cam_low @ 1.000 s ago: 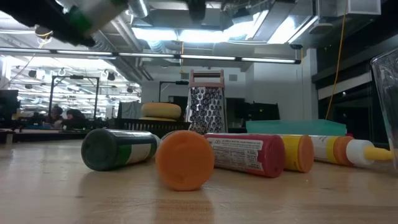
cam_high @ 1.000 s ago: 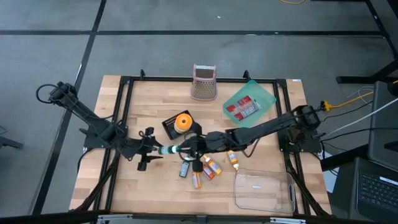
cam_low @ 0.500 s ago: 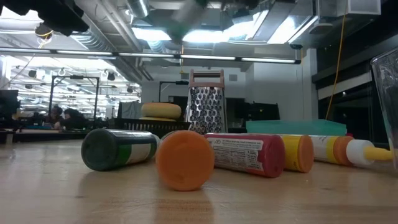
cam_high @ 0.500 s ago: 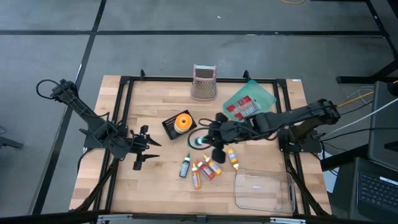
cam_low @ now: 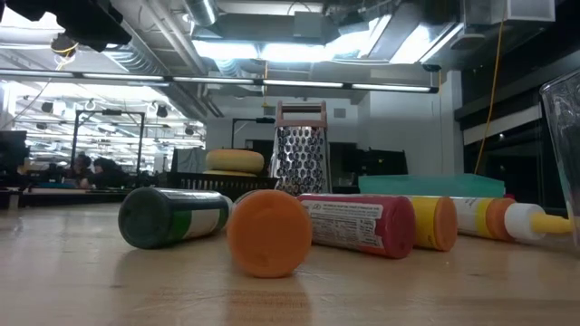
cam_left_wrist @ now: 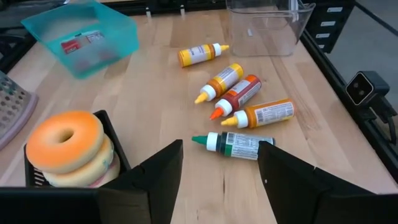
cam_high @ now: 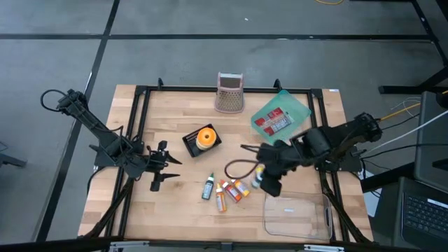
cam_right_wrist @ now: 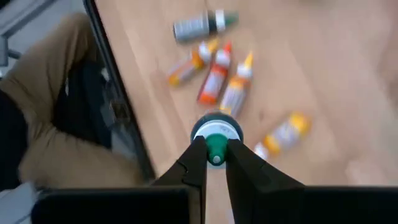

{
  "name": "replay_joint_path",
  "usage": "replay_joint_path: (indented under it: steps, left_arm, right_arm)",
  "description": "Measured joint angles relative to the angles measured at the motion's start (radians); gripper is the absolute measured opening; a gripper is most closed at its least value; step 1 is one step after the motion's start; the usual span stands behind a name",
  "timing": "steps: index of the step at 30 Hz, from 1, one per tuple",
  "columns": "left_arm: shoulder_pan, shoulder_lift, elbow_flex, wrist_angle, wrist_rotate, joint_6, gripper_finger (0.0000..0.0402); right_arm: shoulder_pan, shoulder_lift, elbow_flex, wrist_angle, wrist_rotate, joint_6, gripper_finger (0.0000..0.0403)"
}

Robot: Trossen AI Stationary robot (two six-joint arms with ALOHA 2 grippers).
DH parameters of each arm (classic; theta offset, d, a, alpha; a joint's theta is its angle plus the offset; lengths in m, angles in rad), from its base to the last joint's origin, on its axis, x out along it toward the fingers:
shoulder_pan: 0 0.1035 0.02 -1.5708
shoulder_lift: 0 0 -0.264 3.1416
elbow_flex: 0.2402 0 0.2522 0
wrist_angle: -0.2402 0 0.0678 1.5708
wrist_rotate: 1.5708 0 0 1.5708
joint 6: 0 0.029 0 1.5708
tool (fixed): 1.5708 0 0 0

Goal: Pick & Place Food Item
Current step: Put the left green food coloring bottle into the transparent bin

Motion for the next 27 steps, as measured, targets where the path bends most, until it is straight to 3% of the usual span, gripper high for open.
replay_joint_path:
  steps: [8, 15, 21, 27]
  left_arm:
    - [0.0, 0.0, 0.0, 0.031, 0.001, 0.054, 0.0203]
    - [0.002, 0.0, 0.0, 0.091, 0.0, 0.152, 0.0203]
    - [0.002, 0.0, 0.0, 0.093, -0.004, 0.158, 0.0203]
    - [0.002, 0.0, 0.0, 0.097, -0.006, 0.142, 0.0203]
  right_arm:
    - [0.124, 0.008, 0.001, -0.059, -0.019, 0.266, 0.0036]
    - [0.253, 0.028, 0.001, -0.1, 0.094, 0.473, 0.0036]
    - [0.324, 0.08, 0.001, -0.143, 0.155, 0.576, 0.0036]
    - [0.373, 0.131, 0.0, -0.217, 0.151, 0.656, 0.0036]
